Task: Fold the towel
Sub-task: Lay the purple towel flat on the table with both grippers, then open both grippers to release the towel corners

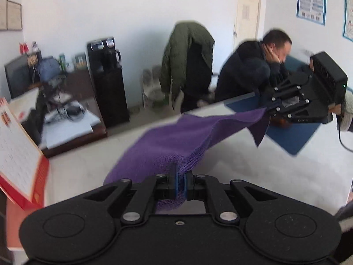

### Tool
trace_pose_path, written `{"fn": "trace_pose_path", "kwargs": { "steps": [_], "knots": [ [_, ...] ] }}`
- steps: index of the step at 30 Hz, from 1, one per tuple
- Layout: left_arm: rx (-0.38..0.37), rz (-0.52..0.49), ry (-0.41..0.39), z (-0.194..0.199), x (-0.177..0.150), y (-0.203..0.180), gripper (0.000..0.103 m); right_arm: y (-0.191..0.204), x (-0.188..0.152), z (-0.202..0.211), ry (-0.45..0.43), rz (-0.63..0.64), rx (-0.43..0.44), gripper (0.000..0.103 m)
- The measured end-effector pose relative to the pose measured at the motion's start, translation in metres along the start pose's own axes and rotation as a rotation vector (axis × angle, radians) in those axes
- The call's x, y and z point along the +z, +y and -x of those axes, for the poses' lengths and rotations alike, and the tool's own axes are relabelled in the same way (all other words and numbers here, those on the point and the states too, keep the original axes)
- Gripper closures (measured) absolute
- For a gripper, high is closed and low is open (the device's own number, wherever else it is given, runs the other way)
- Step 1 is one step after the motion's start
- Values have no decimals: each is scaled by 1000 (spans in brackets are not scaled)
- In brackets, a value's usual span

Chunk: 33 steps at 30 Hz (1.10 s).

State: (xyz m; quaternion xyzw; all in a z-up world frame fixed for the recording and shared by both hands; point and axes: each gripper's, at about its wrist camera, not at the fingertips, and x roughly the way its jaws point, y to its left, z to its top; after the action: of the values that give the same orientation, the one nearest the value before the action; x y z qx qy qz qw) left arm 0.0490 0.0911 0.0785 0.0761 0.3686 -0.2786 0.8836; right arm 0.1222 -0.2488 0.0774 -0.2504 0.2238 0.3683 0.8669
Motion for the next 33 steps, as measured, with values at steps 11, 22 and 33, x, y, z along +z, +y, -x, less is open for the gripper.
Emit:
{"fn": "trace_pose_path", "kwargs": {
  "steps": [11, 22, 33],
  "knots": [
    [-22, 129, 318, -79, -133, -48, 97, 109, -147, -20, 294, -201, 152, 101],
    [6, 265, 310, -45, -161, -52, 90, 121, -171, 19, 287, -532, 231, 69],
    [49, 425, 207, 9, -155, -36, 84, 75, -138, 61, 97, -671, 307, 52]
  ]
}}
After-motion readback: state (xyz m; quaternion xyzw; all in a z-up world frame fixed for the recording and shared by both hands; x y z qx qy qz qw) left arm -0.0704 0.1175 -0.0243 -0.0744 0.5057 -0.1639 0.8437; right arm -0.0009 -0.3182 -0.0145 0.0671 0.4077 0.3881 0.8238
